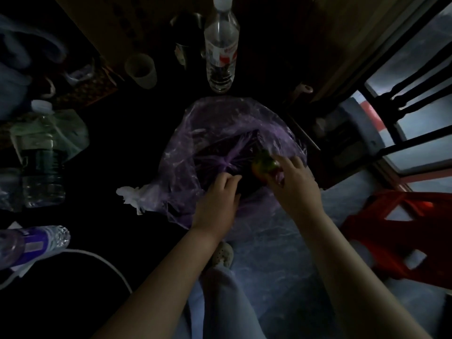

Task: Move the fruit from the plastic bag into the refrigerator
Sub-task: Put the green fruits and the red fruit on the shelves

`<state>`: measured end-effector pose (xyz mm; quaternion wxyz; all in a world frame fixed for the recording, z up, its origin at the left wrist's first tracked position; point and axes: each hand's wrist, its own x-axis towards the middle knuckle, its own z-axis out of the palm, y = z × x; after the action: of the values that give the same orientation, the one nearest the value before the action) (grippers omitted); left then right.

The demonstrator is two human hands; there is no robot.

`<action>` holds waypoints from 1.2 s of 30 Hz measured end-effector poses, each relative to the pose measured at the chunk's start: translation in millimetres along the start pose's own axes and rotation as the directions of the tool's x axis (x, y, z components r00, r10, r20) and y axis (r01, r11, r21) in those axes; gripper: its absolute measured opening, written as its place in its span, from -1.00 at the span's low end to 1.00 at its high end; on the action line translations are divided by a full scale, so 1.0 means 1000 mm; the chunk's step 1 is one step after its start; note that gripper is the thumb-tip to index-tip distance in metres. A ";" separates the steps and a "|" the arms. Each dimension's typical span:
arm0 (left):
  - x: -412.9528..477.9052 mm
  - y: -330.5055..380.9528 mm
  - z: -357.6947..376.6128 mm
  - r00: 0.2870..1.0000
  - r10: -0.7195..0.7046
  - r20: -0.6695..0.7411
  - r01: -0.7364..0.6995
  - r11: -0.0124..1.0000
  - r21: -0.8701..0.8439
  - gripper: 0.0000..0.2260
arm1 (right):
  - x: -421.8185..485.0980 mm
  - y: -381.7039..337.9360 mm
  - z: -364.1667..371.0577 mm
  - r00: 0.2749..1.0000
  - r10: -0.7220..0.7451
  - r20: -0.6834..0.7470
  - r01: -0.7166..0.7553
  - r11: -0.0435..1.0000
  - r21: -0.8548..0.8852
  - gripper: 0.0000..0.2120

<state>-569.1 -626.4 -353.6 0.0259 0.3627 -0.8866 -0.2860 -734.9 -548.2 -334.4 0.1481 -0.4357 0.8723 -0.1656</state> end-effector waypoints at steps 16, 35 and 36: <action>0.017 0.001 0.015 0.999 -0.034 0.021 0.031 0.991 0.133 -0.40 | 0.014 0.005 0.020 0.986 -0.157 0.046 0.157 0.988 0.001 -0.36; 0.014 0.003 -0.023 0.987 0.041 -0.156 -0.046 0.999 -0.029 -0.51 | 0.006 -0.014 -0.001 0.968 -0.201 -0.147 0.212 0.975 0.063 -0.38; 0.012 0.004 -0.030 0.983 0.050 -0.175 -0.058 0.998 -0.038 -0.51 | 0.003 -0.020 -0.006 0.967 -0.195 -0.166 0.210 0.975 0.076 -0.37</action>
<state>-572.6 -646.8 -328.9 0.1189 0.3615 -0.8840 -0.2716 -725.0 -560.6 -321.1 0.0810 -0.5006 0.8235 -0.2544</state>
